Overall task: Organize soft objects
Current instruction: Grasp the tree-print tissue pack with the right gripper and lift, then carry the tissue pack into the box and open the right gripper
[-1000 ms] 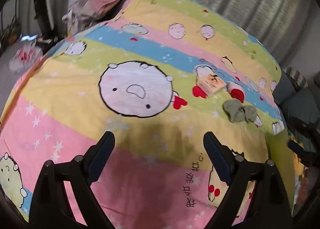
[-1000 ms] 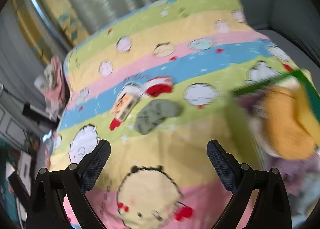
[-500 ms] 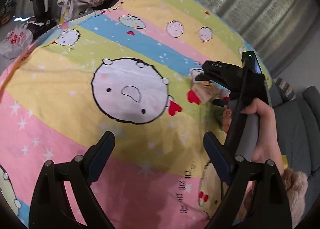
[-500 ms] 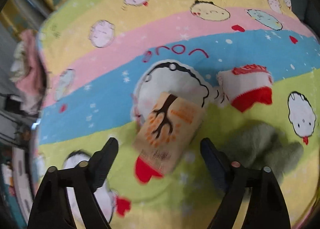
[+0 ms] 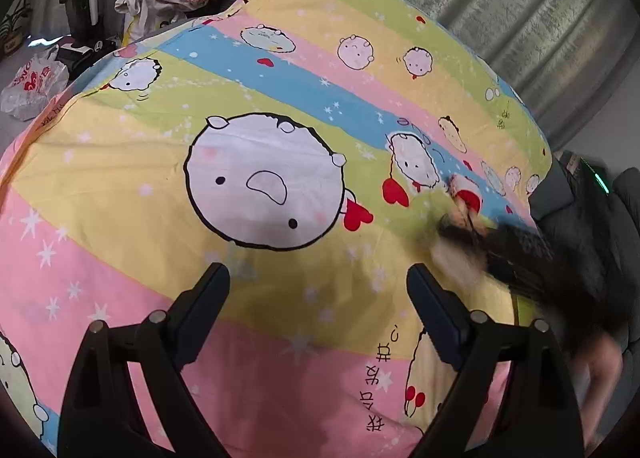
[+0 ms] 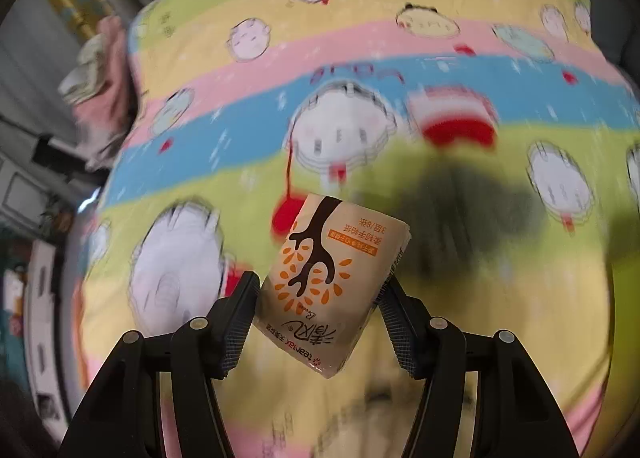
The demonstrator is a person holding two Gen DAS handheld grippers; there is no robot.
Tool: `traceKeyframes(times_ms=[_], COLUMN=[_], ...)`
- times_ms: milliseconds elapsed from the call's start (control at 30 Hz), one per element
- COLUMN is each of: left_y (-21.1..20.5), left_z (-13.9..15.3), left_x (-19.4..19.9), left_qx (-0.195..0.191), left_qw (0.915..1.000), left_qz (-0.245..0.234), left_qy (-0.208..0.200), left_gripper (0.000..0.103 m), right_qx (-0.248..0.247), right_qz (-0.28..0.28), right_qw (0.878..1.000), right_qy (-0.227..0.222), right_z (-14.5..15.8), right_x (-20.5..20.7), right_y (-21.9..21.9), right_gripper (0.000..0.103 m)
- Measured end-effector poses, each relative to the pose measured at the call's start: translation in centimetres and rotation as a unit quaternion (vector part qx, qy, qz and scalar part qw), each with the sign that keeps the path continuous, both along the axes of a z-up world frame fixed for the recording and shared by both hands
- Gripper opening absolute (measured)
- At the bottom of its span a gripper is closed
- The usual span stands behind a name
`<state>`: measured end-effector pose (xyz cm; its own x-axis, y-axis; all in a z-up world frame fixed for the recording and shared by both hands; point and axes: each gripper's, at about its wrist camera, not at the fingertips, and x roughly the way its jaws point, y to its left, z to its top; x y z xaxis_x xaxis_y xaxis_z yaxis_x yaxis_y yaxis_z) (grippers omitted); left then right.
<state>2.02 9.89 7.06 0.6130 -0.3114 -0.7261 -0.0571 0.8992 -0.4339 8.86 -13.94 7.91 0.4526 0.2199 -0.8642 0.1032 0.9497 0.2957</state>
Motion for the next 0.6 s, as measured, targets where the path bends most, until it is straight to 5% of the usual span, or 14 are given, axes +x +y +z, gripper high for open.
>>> traceKeyframes(times_ms=[167,267,400,600], left_y=[-1.6,-3.1,-4.3,-5.6], left_z=[-0.7,-1.1,-1.2,-2.3], left_x=[-0.5,-1.2,-1.8,-2.7], left_qx=[0.015,0.022,0.023,-0.027], left_qw=[0.9995,0.9983,0.9968,0.9906], left_qz=[-0.026,-0.053,-0.076,-0.132], left_qy=[0.007,0.011,0.006,0.024], left_gripper=[0.09,0.09,0.09,0.087], right_qx=[-0.01,-0.041,-0.016,0.023], right_qz=[0.012,0.013,-0.003,-0.04], right_qw=[1.0,0.999,1.0,0.999], right_qy=[0.019,0.014,0.027,-0.024], right_z=[-0.6,-0.9,-1.7,0.3], right_x=[-7.9,-10.1,-11.4,-13.5], right_y=[-0.9,-1.1,-2.6,-4.7], right_gripper=[0.063,0.065,0.074,0.079])
